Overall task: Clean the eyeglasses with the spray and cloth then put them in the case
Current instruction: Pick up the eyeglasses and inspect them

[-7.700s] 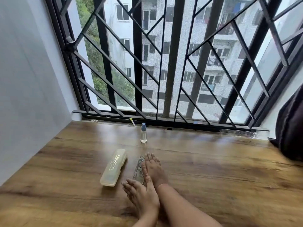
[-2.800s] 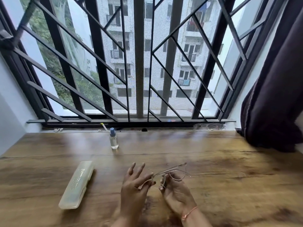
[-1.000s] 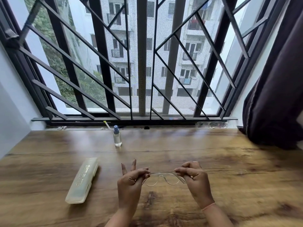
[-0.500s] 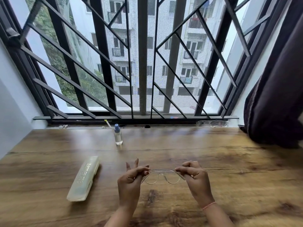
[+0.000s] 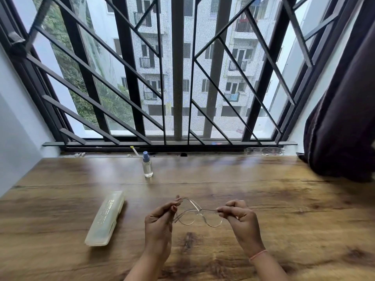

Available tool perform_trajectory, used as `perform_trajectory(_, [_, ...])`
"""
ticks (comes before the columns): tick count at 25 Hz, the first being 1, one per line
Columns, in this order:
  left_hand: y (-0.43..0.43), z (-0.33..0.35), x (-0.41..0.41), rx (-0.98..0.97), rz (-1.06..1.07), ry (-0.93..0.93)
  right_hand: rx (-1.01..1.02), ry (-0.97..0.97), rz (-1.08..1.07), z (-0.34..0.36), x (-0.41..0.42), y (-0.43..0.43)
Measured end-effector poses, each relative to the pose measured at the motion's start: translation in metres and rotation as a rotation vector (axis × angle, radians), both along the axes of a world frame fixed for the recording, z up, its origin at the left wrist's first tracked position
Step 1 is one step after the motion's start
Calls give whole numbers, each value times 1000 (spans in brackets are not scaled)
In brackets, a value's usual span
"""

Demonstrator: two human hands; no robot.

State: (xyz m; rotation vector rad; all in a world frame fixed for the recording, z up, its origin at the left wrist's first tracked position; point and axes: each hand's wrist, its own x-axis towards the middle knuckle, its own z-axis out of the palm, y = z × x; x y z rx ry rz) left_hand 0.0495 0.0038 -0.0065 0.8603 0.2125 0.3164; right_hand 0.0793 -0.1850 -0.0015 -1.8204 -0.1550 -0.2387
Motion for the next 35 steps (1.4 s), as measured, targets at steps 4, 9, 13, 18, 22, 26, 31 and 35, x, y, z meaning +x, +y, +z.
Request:
perform_trajectory(4, [-1, 2, 0, -173, 26, 60, -175, -7, 18, 3, -2, 0])
perform_trajectory(9, [5, -1, 0, -261, 53, 92, -757, -469, -73, 20, -11, 15])
perform_trajectory(13, [4, -2, 2, -260, 44, 107, -862, -652, -109, 30, -22, 46])
perform_trajectory(18, [6, -5, 0, -242, 11, 102, -910, -677, -83, 29, -21, 58])
perform_trajectory(22, [3, -6, -2, -202, -17, 89, -909, -646, -47, 25, -16, 56])
perform_trajectory(26, [3, -3, -3, -150, -30, 90, -824, -582, -30, 27, -14, 54])
perform_trajectory(31, [2, 4, -2, -153, -24, 63, -622, -496, -51, 40, -16, 49])
perform_trajectory(35, [1, 8, -3, -175, -33, 57, -431, -445, -72, 58, -18, 34])
